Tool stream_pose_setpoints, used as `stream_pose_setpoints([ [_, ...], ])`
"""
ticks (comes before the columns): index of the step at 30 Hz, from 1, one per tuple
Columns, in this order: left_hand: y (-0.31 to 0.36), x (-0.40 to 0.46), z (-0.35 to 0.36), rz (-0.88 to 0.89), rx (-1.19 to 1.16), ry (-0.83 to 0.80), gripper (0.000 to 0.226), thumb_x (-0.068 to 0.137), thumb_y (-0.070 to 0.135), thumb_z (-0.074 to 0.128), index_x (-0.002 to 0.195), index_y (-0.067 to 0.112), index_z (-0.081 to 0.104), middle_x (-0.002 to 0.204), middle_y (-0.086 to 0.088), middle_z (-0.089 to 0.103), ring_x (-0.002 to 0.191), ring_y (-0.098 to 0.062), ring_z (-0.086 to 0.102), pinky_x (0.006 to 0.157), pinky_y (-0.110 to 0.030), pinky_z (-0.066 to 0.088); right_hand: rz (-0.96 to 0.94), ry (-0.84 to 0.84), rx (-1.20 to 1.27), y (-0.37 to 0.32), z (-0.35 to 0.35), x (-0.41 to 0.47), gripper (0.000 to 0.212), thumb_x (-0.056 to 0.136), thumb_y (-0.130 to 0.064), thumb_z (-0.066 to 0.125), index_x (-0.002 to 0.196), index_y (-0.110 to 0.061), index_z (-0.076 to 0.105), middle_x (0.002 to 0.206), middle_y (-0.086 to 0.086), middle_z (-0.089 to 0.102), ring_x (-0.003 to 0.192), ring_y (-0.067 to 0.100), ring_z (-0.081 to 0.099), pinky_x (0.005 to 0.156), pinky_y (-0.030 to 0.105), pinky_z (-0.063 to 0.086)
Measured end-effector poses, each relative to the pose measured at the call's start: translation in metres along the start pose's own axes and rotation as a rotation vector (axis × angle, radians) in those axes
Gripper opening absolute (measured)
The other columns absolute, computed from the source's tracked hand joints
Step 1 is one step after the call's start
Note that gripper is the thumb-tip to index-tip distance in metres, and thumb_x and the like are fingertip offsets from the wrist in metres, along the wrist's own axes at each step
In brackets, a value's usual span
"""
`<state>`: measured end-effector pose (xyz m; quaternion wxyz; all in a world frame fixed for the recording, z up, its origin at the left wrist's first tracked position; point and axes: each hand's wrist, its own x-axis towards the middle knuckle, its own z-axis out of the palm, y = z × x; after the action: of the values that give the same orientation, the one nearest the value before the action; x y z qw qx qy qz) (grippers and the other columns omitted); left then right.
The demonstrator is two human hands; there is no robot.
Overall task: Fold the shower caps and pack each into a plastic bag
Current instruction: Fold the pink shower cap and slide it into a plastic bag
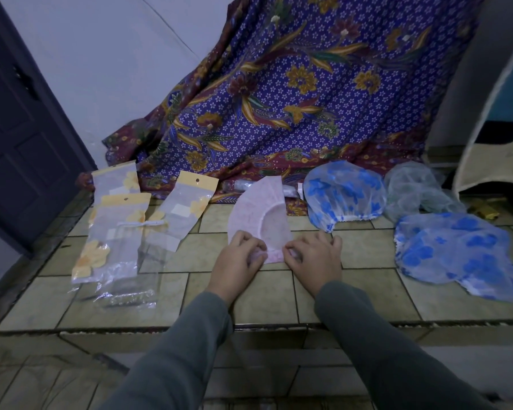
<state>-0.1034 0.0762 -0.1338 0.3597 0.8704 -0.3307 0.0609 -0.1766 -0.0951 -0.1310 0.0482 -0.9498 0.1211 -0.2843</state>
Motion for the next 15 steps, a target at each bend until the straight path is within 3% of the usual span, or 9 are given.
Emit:
stream_pose_setpoints([
  [4, -0.002, -0.001, -0.001, 0.038, 0.015, -0.011, 0.008, 0.084, 0.022, 0.069, 0.09, 0.019, 0.074, 0.09, 0.005, 0.059, 0.08, -0.011, 0.059, 0.075, -0.031, 0.048, -0.131, 0.039, 0.048, 0.006, 0.002, 0.004, 0.006, 0.078, -0.037, 0.069, 0.077, -0.032, 0.069, 0.083, -0.012, 0.061, 0.078, 0.017, 0.052, 0.073, 0.033, 0.023],
  [7, -0.007, -0.003, -0.005, 0.078, 0.028, -0.044, 0.018, 0.082, 0.028, 0.07, 0.094, 0.016, 0.076, 0.091, 0.003, 0.062, 0.083, -0.012, 0.06, 0.078, -0.028, 0.047, -0.189, 0.008, 0.078, 0.011, 0.002, 0.007, 0.025, 0.084, -0.047, 0.051, 0.075, -0.033, 0.07, 0.08, -0.019, 0.068, 0.072, 0.015, 0.053, 0.071, 0.031, 0.021],
  [10, -0.011, -0.005, -0.01, 0.072, 0.078, -0.083, 0.039, 0.077, 0.049, 0.063, 0.1, 0.018, 0.075, 0.095, 0.005, 0.064, 0.088, -0.015, 0.06, 0.081, -0.029, 0.048, -0.163, -0.086, 0.111, 0.016, 0.0, 0.005, 0.038, 0.083, -0.058, 0.039, 0.08, -0.038, 0.072, 0.084, -0.024, 0.069, 0.075, 0.012, 0.05, 0.075, 0.029, 0.017],
  [13, -0.01, -0.001, -0.015, 0.083, 0.185, -0.101, 0.051, 0.075, 0.063, 0.05, 0.102, 0.026, 0.073, 0.098, 0.009, 0.065, 0.092, -0.016, 0.058, 0.081, -0.034, 0.048, -0.188, -0.165, 0.14, 0.021, -0.002, 0.006, 0.049, 0.076, -0.07, 0.042, 0.096, -0.038, 0.073, 0.098, -0.023, 0.069, 0.088, 0.013, 0.05, 0.082, 0.032, 0.019],
  [15, -0.008, 0.003, -0.018, 0.089, 0.276, -0.156, 0.054, 0.075, 0.067, 0.044, 0.105, 0.03, 0.07, 0.102, 0.011, 0.064, 0.096, -0.015, 0.056, 0.081, -0.036, 0.046, -0.173, -0.259, 0.149, 0.02, -0.006, 0.009, 0.045, 0.077, -0.067, 0.052, 0.104, -0.038, 0.071, 0.105, -0.022, 0.067, 0.096, 0.012, 0.046, 0.083, 0.032, 0.02],
])
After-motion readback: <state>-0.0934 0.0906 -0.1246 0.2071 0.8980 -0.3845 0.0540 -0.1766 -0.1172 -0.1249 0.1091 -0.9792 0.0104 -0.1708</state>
